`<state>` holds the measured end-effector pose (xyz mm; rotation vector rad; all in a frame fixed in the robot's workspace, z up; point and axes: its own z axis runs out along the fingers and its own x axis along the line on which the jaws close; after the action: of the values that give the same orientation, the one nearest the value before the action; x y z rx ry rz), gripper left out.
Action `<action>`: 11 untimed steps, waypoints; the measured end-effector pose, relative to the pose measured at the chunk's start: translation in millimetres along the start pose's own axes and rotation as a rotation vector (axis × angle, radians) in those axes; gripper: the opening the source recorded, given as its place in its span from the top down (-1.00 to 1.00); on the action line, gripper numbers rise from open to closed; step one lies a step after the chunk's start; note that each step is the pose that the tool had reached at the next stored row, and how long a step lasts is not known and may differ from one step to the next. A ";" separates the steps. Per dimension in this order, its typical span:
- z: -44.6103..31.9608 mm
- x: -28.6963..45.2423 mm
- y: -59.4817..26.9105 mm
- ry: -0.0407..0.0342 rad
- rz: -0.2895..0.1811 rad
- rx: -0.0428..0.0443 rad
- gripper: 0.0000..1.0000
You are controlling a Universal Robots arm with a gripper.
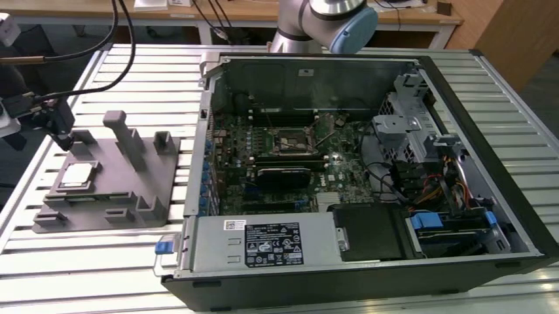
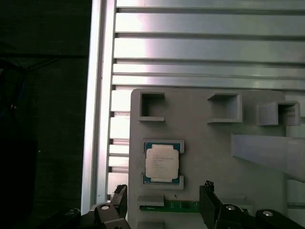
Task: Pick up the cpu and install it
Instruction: 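Pick up the cpu and move it towards the insertion slot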
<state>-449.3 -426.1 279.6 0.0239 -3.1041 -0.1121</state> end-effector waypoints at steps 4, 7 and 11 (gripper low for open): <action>6.9 -0.4 -0.6 -0.0015 0.000 0.0036 -0.40; 9.9 -0.4 -0.8 -0.0035 0.000 0.0037 -0.40; 10.8 -0.5 -0.8 -0.0061 -0.001 0.0038 -0.40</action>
<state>-449.2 -426.2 268.7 0.0246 -3.1104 -0.1066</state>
